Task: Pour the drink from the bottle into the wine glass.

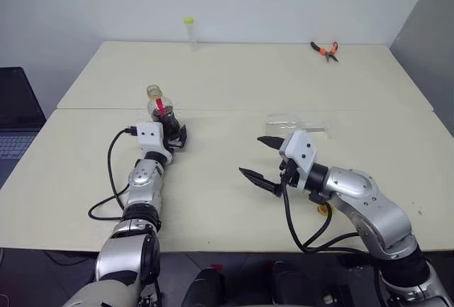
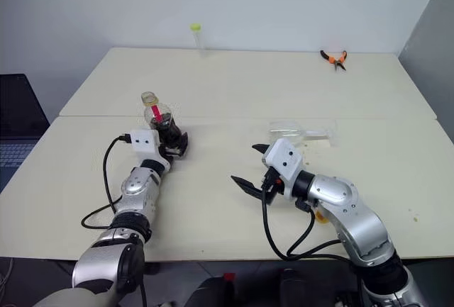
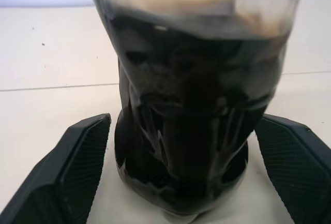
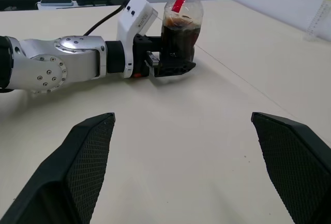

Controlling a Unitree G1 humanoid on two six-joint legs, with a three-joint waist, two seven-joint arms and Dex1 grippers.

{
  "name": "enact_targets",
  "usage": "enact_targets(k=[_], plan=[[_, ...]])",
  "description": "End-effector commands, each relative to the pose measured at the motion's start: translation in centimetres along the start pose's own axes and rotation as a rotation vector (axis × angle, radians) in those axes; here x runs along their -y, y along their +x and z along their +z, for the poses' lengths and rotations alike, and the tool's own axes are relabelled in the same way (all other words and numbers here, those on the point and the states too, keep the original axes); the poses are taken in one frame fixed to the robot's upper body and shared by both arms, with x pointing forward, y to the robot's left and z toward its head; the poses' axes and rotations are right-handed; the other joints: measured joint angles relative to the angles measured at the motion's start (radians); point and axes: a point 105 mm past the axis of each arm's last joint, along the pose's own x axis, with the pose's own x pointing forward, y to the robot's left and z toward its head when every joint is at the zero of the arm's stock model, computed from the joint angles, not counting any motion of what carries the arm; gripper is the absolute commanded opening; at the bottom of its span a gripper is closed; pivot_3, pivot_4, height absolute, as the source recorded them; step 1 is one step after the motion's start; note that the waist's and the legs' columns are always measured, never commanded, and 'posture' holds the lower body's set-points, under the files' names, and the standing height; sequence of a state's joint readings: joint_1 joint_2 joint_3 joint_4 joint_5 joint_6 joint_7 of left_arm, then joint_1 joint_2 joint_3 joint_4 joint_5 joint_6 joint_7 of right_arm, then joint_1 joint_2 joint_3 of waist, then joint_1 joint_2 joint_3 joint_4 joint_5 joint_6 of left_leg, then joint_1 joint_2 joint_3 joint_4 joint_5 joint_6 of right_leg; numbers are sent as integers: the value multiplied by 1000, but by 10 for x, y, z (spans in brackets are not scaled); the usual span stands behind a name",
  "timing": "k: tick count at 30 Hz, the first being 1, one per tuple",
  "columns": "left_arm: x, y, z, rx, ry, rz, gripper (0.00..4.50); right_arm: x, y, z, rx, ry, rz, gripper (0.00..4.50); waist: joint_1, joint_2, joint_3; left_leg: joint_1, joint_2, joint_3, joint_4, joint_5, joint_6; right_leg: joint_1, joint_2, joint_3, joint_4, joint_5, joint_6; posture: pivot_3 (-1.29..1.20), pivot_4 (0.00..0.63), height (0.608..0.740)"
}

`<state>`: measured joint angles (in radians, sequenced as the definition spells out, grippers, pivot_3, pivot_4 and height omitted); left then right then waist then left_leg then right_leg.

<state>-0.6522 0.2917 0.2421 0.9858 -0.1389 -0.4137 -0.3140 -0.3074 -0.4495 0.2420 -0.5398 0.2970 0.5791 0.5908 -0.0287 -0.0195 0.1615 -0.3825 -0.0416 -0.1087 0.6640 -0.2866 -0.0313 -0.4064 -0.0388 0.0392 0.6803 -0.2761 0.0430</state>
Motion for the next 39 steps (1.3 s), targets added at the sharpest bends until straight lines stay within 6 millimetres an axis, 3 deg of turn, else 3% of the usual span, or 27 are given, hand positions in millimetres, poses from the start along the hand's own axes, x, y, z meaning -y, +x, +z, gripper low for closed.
enact_targets(k=[1,4,12,17,21,27,35,39], plan=[[0,-1,13,57,1,-5,4469,1,-2,12,37,-32,7,4500,-1,0,0,0,0,0,0,0,0,0,0,0,0,0,0,0,150,740],[1,-6,16,72,7,-8,4469,1,-4,12,35,-34,9,4500,-1,0,0,0,0,0,0,0,0,0,-1,1,0,0,0,0,150,740],[-9,-55,27,104,75,87,4469,5,-26,0,-4,-39,-25,4500,2,0,0,0,1,0,-1,0,0,0,-3,1,0,0,0,0,150,740],[6,-81,28,68,97,70,4469,31,-51,-23,-99,-112,-246,4500,5,-1,-1,1,0,1,0,-2,3,2,-3,1,-1,0,0,0,150,740],[51,-91,30,31,92,-181,4469,47,-68,-35,-147,-209,-425,4500,7,-1,-1,1,0,1,0,-2,3,2,-4,1,-1,0,0,0,150,740],[90,-98,42,-2,43,-498,4469,63,-72,-46,-251,-538,-592,4500,0,0,-1,2,2,2,-1,0,0,2,0,2,0,0,0,0,150,740],[109,-86,67,-33,10,-772,4469,91,-62,-71,-508,-933,-625,4500,-1,0,-1,2,1,4,-1,0,-1,2,2,2,-1,0,0,0,150,740],[116,-86,76,-29,42,-851,4469,108,-61,-78,-571,-1009,-637,4500,0,0,-1,2,1,4,-1,0,-1,2,1,2,-1,0,0,0,150,740]])
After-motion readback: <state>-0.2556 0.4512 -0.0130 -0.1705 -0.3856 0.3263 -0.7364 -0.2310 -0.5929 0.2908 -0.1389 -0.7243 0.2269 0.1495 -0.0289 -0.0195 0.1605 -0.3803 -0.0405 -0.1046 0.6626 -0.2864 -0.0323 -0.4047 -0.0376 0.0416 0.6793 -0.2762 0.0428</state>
